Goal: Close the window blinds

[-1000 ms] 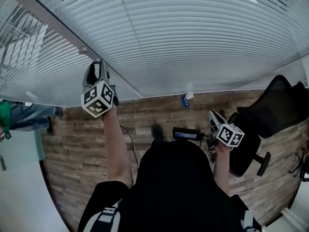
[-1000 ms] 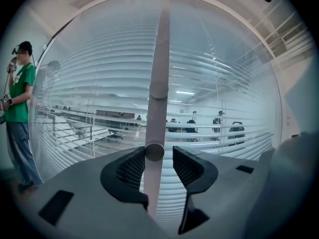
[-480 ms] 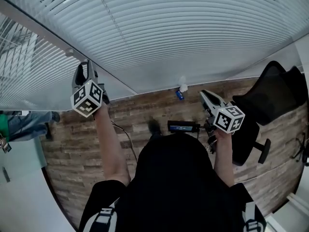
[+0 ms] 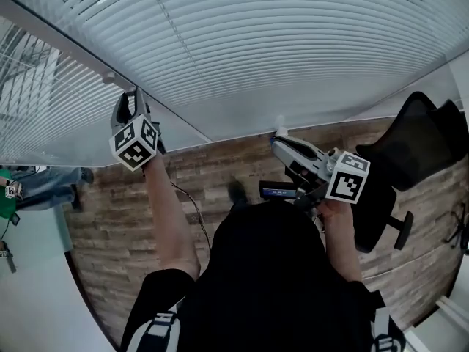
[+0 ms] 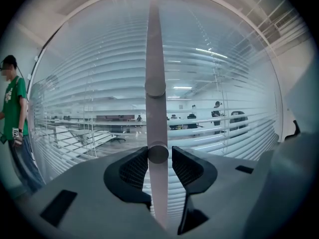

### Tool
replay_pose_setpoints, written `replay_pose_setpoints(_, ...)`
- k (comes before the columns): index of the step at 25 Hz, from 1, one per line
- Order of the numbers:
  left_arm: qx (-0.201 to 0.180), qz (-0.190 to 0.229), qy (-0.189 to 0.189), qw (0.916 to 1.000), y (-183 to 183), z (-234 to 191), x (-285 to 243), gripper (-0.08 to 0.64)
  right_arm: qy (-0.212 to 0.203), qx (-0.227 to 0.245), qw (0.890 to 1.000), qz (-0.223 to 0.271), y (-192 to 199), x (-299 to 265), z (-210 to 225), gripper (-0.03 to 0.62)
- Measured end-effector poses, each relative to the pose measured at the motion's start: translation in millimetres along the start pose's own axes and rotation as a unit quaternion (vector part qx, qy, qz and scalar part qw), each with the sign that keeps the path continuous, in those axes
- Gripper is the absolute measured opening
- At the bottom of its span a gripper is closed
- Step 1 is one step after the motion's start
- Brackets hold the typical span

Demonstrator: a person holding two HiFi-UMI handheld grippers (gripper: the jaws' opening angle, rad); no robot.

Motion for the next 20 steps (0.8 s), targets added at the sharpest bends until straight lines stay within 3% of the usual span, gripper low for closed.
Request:
replay_pose_setpoints(6,-0.078,-0.020,-0.026,0.9964,0,2,-2,0.138,0.006,-0.021,1.000,0.017,-5,3,5,0.041)
replay_pose_setpoints(8,-0.149,-0.038,-0.050,0.9868,2,4,-3,0.137,0.010,-0.016,1.000,0.016,-3,2,6,0.041)
replay_pose_setpoints(9,-0.210,-0.053,-0.071,0.9736,4,7,-5,0.137,0.011,-0.013,1.000,0.015,-2,1,7,0.041)
replay_pose_setpoints(11,-0.331,-0.085,-0.114,0.9330,7,15,-9,0.137,0.012,-0.009,1.000,0.012,-1,-1,7,0.041)
replay_pose_setpoints(12,-0.360,-0.093,-0.123,0.9202,7,18,-11,0.137,0.012,-0.008,1.000,0.011,-1,-1,6,0.041)
replay_pose_setpoints(13,-0.357,-0.093,-0.121,0.9214,7,19,-11,0.137,0.011,-0.008,1.000,0.009,-1,-2,6,0.041)
replay_pose_setpoints(14,-0.323,-0.081,-0.109,0.9365,5,18,-10,0.137,0.010,-0.009,1.000,0.009,-1,-3,6,0.041)
replay_pose_setpoints(16,-0.187,-0.039,-0.067,0.9793,1,13,-4,0.138,0.009,-0.006,1.000,0.006,-1,-4,5,0.041)
replay_pose_setpoints(17,-0.114,-0.017,-0.047,0.9922,1,10,-1,0.138,0.010,-0.005,1.000,0.005,0,-4,6,0.041)
replay_pose_setpoints(18,-0.058,0.001,-0.033,0.9978,1,8,2,0.138,0.011,-0.003,1.000,0.004,2,-3,6,0.041)
replay_pose_setpoints(20,-0.008,0.017,-0.019,0.9996,1,4,3,0.138,0.013,-0.004,1.000,0.003,5,-2,7,0.041)
Point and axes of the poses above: the fingertips, and each gripper's own axes: x backward along the fingers, z to its right, y out of its underside, the point moved 8 cm from there along x, backward along the fingers, and after that the axes turned 5 degrees about y, right-handed, at the moved point
